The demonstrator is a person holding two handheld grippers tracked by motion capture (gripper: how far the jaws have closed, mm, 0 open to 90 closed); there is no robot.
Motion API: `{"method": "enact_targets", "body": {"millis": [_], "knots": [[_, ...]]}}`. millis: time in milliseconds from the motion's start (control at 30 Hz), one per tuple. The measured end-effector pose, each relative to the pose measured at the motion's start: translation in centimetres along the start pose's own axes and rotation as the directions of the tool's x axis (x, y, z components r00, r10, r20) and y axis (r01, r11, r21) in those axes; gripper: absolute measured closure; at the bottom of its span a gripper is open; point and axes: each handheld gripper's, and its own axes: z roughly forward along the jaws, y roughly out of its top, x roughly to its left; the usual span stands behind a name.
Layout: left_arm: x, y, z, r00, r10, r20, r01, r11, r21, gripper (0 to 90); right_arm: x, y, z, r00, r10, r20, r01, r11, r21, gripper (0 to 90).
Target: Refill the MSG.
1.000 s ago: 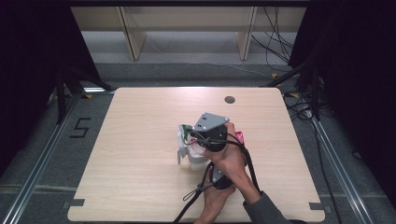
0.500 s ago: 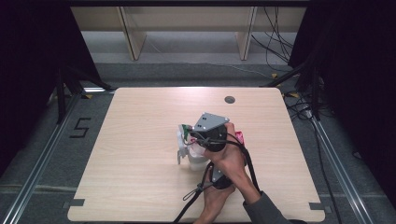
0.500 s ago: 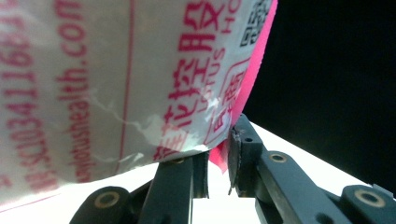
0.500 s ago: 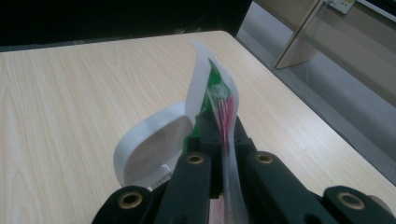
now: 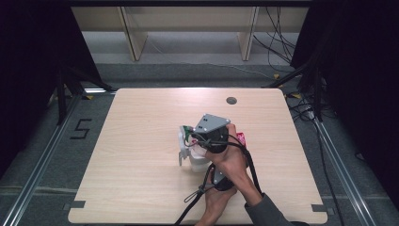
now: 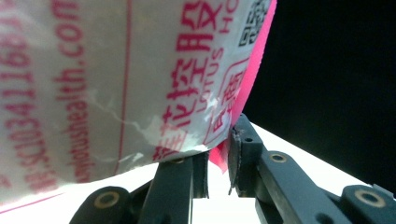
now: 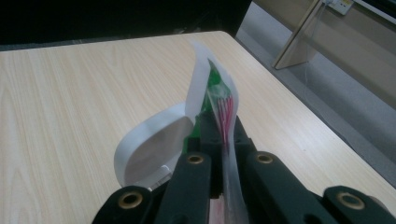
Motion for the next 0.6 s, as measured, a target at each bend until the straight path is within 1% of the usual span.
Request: {"method": "enact_targets", "body": {"millis": [67, 100, 133, 167, 200, 233, 267, 300, 333, 367, 400, 433, 467, 500, 533, 567, 600], "knots": [[-0.01, -0.11, 0.08, 1.0, -0.005, 0.003, 0.005, 1.0, -0.001, 79.1, -0.12, -0.14, 0.21, 1.0, -0.003, -0.007, 0.003, 1.0, 0.006, 90.0], [-0.18, -0.09, 0.2, 0.9995, -0.03, -0.009, 0.03, 0.9993, -0.023, 79.2, -0.14, -0.15, 0.15, 0.9999, 0.01, -0.009, -0.01, 1.0, 0.008, 90.0], [-0.06, -0.02, 0.01, 1.0, -0.002, 0.0, 0.002, 1.0, -0.006, 79.2, -0.17, -0.11, 0.05, 0.9999, 0.011, -0.009, -0.011, 1.0, 0.002, 90.0], [-0.67, 0.0, 0.61, 0.9944, -0.105, -0.013, 0.103, 0.99, -0.097, 79.2, -0.13, -0.03, -0.06, 0.9999, 0.009, -0.008, -0.009, 1.0, -0.004, 90.0], [-0.83, 0.01, 0.72, 0.9913, -0.131, -0.018, 0.128, 0.985, -0.116, 79.2, -0.11, 0.02, -0.05, 1.0, -0.002, -0.008, 0.002, 1.0, -0.006, 90.0], [-0.21, -0.06, 0.08, 0.999, -0.031, -0.034, 0.03, 0.9994, -0.019, 79.2, -0.1, 0.0, -0.03, 1.0, 0.001, -0.006, -0.001, 1.0, -0.002, 90.0], [0.0, -0.09, -0.04, 0.9999, -0.004, -0.012, 0.004, 1.0, 0.005, 79.1, -0.12, -0.07, 0.11, 0.9999, -0.002, -0.01, 0.002, 1.0, 0.001, 90.0], [0.07, -0.09, 0.0, 1.0, 0.003, 0.004, -0.003, 1.0, 0.008, 79.1, -0.18, -0.14, 0.17, 0.9999, 0.007, -0.008, -0.007, 1.0, 0.005, 90.0], [0.02, -0.08, 0.08, 1.0, -0.002, 0.009, 0.002, 1.0, -0.001, 79.1, -0.11, -0.16, 0.16, 0.9997, 0.021, -0.011, -0.021, 1.0, 0.008, 90.0], [-0.01, -0.05, 0.08, 1.0, -0.005, 0.006, 0.005, 1.0, -0.007, 79.2, -0.13, -0.12, 0.12, 0.9999, 0.008, -0.011, -0.008, 1.0, 0.004, 90.0], [-0.69, -0.05, 0.66, 0.9936, -0.112, -0.014, 0.11, 0.9888, -0.101, 79.2, -0.1, -0.05, 0.08, 1.0, -0.002, -0.009, 0.002, 1.0, -0.002, 90.0], [-0.8, -0.04, 0.64, 0.9916, -0.126, -0.03, 0.122, 0.9866, -0.108, 79.2, -0.06, -0.01, 0.05, 1.0, -0.001, -0.005, 0.001, 1.0, -0.001, 90.0], [-0.05, -0.04, -0.07, 0.9998, -0.006, -0.018, 0.006, 1.0, 0.001, 79.2, -0.08, -0.02, 0.07, 1.0, -0.002, -0.004, 0.002, 1.0, -0.001, 90.0], [0.03, -0.04, -0.08, 1.0, 0.004, -0.005, -0.004, 1.0, 0.008, 79.2, -0.13, -0.05, 0.12, 0.9999, 0.0, -0.01, 0.0, 1.0, 0.0, 90.0], [0.03, -0.06, 0.01, 1.0, 0.004, 0.004, -0.004, 1.0, 0.004, 79.1, -0.13, -0.07, 0.1, 0.9999, 0.01, -0.01, -0.01, 1.0, 0.004, 90.0], [0.0, -0.08, 0.09, 1.0, -0.005, 0.005, 0.005, 1.0, -0.005, 79.2, -0.16, -0.09, 0.11, 1.0, 0.005, -0.008, -0.005, 1.0, 0.003, 90.0], [-0.02, -0.08, 0.08, 1.0, -0.005, 0.001, 0.005, 1.0, -0.004, 79.2, -0.15, -0.1, 0.1, 0.9999, 0.006, -0.009, -0.006, 1.0, 0.002, 90.0]]}}
